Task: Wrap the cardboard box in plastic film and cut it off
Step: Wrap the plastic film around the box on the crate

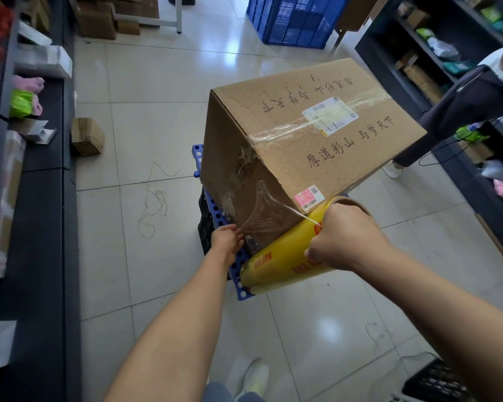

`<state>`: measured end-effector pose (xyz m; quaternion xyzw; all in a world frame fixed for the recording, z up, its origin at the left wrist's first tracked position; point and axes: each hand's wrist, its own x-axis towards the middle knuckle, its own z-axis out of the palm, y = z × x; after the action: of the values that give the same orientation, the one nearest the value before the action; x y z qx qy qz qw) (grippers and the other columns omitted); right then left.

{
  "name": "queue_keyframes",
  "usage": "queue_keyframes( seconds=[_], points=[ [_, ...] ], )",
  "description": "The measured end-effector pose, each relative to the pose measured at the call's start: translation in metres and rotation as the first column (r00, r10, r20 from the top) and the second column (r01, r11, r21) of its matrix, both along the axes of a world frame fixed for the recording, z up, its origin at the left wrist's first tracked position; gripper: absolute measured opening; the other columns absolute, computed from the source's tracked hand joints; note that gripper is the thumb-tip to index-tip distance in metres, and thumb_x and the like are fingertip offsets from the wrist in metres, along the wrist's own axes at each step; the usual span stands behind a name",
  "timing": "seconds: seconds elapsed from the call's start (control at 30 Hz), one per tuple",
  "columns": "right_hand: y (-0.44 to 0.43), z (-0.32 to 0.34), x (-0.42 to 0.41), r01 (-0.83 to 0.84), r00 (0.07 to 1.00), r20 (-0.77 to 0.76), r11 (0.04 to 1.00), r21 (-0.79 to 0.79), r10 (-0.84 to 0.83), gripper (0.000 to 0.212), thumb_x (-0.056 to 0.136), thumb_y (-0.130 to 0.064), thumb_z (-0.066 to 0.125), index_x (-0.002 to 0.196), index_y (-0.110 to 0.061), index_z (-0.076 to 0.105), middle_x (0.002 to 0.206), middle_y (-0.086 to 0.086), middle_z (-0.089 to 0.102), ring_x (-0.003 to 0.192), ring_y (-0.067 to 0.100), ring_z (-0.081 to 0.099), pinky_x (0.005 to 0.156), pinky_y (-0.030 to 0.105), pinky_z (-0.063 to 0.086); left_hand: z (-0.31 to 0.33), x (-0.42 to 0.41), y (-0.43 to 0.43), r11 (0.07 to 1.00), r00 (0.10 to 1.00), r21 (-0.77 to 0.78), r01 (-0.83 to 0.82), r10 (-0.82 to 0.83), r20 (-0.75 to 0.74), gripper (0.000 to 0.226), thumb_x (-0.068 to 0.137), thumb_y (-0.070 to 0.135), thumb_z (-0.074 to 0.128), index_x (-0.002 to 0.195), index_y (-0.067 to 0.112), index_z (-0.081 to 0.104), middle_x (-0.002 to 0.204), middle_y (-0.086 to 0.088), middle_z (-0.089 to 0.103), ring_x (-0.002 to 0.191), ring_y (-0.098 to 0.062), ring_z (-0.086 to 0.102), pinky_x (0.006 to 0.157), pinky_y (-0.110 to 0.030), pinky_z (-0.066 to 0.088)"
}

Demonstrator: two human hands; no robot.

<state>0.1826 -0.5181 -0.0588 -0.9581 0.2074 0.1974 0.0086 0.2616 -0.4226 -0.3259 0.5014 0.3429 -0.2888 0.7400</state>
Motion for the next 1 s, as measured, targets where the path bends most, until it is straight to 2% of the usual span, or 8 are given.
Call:
queue_keyframes(
  seconds=[0.17,0.27,0.57,0.63,0.7,0.83,0.93,1.0],
  points=[
    [0.000,0.000,0.000,0.008,1.000,0.006,1.000,0.007,-0.008,0.035,0.079,-0.024,0.071,0.065,-0.019,0.039,0.068,0.000,0.048,0.073,0.019,0.058,0.060,0.029,0.052,0.003,0.003,0.003,0.969,0.979,0.196,0.154,-0.176,0.104,0.033,0.094,-0.004,0.045,0.126,0.000,0.049,0.116,-0.019,0.061,0.088,-0.025,0.059,0.081,-0.037,0.051],
    [0.000,-0.001,0.000,0.002,1.000,0.003,1.000,0.007,-0.002,0.034,0.079,-0.024,0.070,0.066,-0.019,0.040,0.068,0.000,0.048,0.071,0.019,0.058,0.060,0.029,0.052,0.002,0.001,0.008,0.971,0.980,0.188,0.149,-0.171,0.105,0.032,0.094,-0.005,0.042,0.124,-0.001,0.050,0.110,-0.017,0.063,0.081,-0.021,0.061,0.063,-0.027,0.051],
    [-0.001,-0.001,0.000,-0.006,1.000,-0.003,1.000,0.005,0.006,0.036,0.079,-0.025,0.070,0.065,-0.018,0.038,0.067,0.000,0.046,0.071,0.020,0.056,0.057,0.028,0.046,0.004,-0.007,0.008,0.992,0.995,0.106,0.070,-0.076,0.057,0.031,0.092,-0.009,0.039,0.120,0.001,0.048,0.107,-0.014,0.059,0.089,-0.022,0.063,0.066,-0.027,0.050],
    [-0.001,-0.001,0.000,-0.007,1.000,-0.007,1.000,-0.001,0.007,0.033,0.079,-0.025,0.070,0.066,-0.017,0.041,0.066,0.000,0.046,0.071,0.020,0.056,0.055,0.027,0.045,0.001,-0.009,0.011,0.991,0.999,0.132,0.037,-0.040,0.025,0.027,0.093,-0.010,0.038,0.113,0.003,0.050,0.104,-0.014,0.058,0.079,-0.020,0.062,0.067,-0.028,0.051],
    [0.000,0.000,0.000,-0.017,1.000,-0.011,1.000,-0.008,0.017,0.033,0.079,-0.024,0.069,0.065,-0.016,0.041,0.065,0.000,0.045,0.068,0.020,0.054,0.050,0.026,0.040,0.000,-0.013,0.012,0.986,0.999,0.165,0.037,-0.037,-0.006,0.026,0.093,-0.009,0.038,0.114,0.001,0.052,0.087,-0.011,0.056,0.063,-0.018,0.055,0.055,-0.028,0.046],
    [0.000,0.003,-0.001,-0.029,1.000,-0.007,1.000,-0.012,0.029,0.037,0.081,-0.023,0.069,0.062,-0.016,0.037,0.064,0.000,0.044,0.066,0.019,0.051,0.050,0.025,0.037,0.004,-0.029,0.016,0.949,0.967,0.191,0.250,-0.236,-0.093,0.028,0.094,-0.003,0.044,0.120,-0.002,0.053,0.076,-0.006,0.051,0.059,-0.016,0.048,0.042,-0.022,0.041],
    [0.001,0.004,-0.002,-0.039,0.999,-0.007,0.999,-0.011,0.039,0.032,0.081,-0.023,0.068,0.067,-0.014,0.042,0.065,0.001,0.044,0.068,0.021,0.052,0.056,0.027,0.041,0.012,-0.055,0.016,0.895,0.882,0.075,0.441,-0.416,-0.219,0.013,0.094,0.007,0.053,0.106,0.004,0.054,0.085,-0.008,0.058,0.074,-0.020,0.055,0.060,-0.030,0.047],
    [0.001,0.004,-0.002,-0.051,0.999,-0.001,0.999,-0.013,0.051,0.035,0.081,-0.023,0.068,0.064,-0.015,0.039,0.064,0.001,0.044,0.066,0.020,0.051,0.056,0.027,0.041,0.007,-0.065,0.016,0.887,0.864,0.023,0.460,-0.442,-0.239,0.022,0.095,0.015,0.054,0.114,0.005,0.054,0.108,-0.012,0.062,0.098,-0.025,0.059,0.080,-0.038,0.047]
  ],
)
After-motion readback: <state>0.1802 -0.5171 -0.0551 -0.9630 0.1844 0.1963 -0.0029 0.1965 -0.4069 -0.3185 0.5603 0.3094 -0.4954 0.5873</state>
